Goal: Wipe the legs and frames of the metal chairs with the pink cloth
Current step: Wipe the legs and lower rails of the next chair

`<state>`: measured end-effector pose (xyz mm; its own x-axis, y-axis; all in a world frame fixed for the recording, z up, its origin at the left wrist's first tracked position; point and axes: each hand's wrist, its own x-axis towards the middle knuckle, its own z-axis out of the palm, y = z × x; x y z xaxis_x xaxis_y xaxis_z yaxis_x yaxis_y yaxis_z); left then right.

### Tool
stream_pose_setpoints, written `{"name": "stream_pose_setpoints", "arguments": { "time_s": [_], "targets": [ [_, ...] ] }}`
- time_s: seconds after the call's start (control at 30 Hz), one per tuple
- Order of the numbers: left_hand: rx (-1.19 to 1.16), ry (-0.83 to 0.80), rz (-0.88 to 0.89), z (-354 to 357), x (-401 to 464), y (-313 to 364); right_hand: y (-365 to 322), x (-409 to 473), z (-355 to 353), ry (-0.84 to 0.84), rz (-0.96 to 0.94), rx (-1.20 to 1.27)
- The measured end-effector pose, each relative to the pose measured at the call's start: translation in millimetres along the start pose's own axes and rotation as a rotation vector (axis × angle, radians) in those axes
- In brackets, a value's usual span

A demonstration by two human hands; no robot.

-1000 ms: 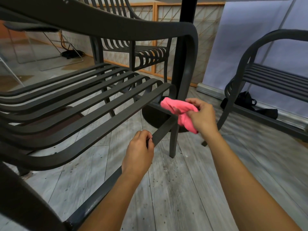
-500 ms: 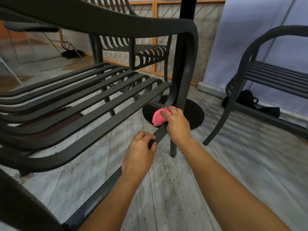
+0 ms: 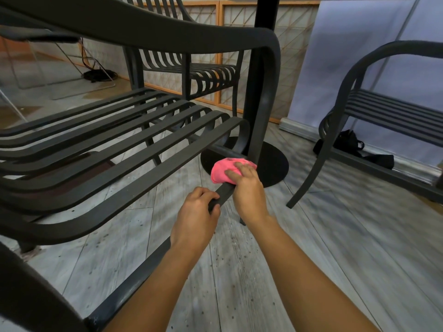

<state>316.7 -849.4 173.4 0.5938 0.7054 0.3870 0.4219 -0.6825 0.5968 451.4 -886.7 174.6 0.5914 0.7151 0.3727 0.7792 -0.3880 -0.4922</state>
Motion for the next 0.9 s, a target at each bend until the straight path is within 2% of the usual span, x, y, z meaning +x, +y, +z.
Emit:
{"name": "stream_pose_setpoints", "arguments": {
  "time_s": [0.4, 0.57, 0.7, 0.9],
  "targets": [
    [-0.013, -0.013, -0.001, -5, -1, 4, -19, -27, -5, 0.033, 0.069, 0.212],
    [0.086, -0.003, 0.079, -14, -13, 8, -23, -37, -5, 0.097, -0.013, 0.168],
    [0.171, 0.014, 0.157, -19, -32, 9, -18, -51, -7, 0.069, -0.019, 0.191],
    [0.196, 0.013, 0.234, -27, -53, 15, -13, -72, -8, 0.154, 0.046, 0.285]
  ]
}}
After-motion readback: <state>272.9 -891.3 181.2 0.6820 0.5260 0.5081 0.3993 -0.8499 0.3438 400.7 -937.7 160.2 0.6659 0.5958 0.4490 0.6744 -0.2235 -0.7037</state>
